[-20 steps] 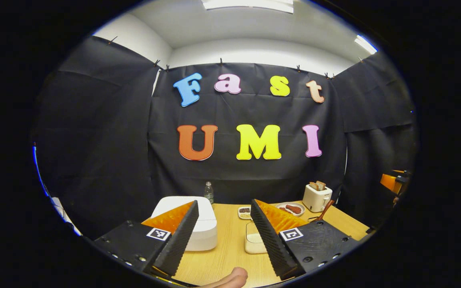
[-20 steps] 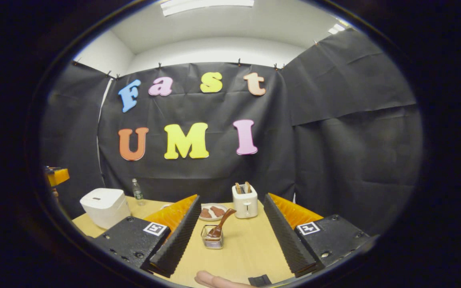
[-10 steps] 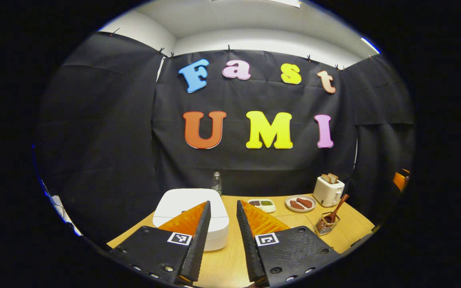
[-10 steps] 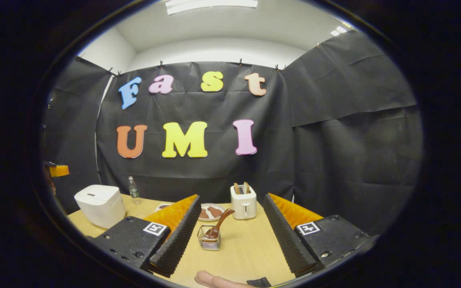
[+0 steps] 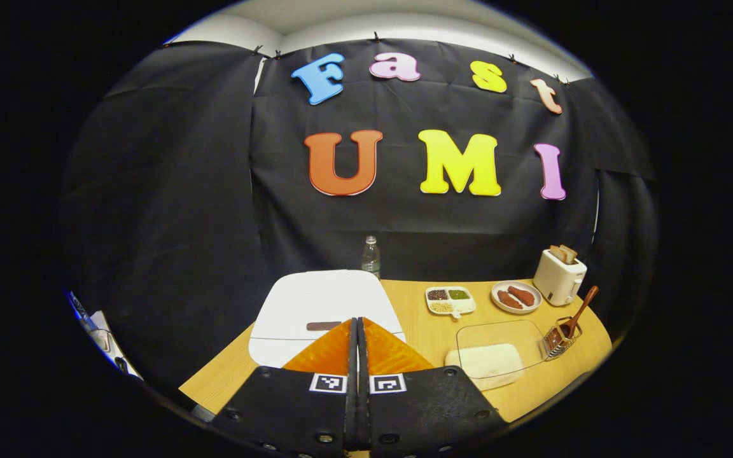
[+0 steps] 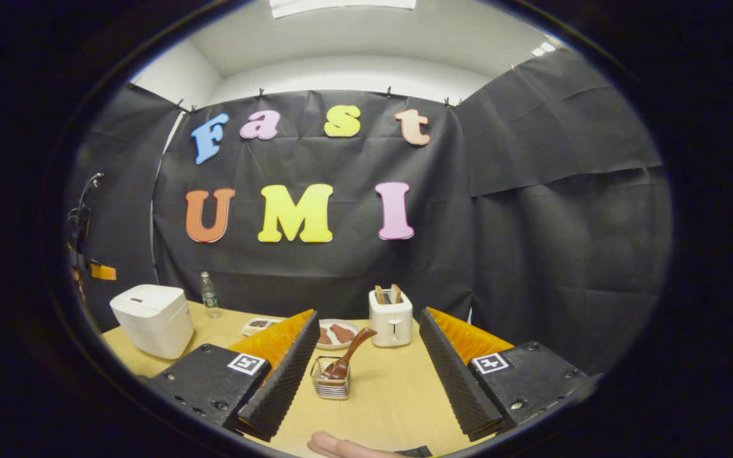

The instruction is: Close the left gripper, press the button to open the rice cooker; take a wooden spoon from the chopstick holder with the right hand, scoop a spoonful of rice and pour it into the rice cooker, then put the wooden spoon back into the chopstick holder.

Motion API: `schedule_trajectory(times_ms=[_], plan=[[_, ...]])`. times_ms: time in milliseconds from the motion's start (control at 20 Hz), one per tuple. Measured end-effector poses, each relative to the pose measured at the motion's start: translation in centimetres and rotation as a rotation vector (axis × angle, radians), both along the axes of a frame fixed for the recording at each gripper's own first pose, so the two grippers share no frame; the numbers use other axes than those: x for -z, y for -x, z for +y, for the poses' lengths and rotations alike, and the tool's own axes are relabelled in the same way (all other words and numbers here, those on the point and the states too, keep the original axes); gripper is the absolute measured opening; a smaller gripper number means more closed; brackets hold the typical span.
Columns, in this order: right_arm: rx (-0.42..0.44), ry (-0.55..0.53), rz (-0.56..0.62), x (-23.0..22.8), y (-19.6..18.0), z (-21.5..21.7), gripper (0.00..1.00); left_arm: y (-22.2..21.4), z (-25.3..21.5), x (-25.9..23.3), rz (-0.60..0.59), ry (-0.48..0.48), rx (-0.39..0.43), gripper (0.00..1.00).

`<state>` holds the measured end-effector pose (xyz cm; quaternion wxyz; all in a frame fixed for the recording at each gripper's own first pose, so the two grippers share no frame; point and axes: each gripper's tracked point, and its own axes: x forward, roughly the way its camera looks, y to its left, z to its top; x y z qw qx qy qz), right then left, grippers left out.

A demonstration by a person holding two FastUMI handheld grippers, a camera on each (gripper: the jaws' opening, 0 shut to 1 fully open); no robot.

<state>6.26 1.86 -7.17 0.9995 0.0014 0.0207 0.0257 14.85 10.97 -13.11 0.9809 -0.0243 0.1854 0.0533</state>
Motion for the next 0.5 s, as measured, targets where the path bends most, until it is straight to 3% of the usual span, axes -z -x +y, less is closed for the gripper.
schedule_trajectory(times_ms=[500], plan=[[-0.005, 0.016, 0.066, 4.1, -4.0, -0.9, 1.00, -5.7, 3.9, 5.7, 0.172, -0.036, -0.057, 0.00]])
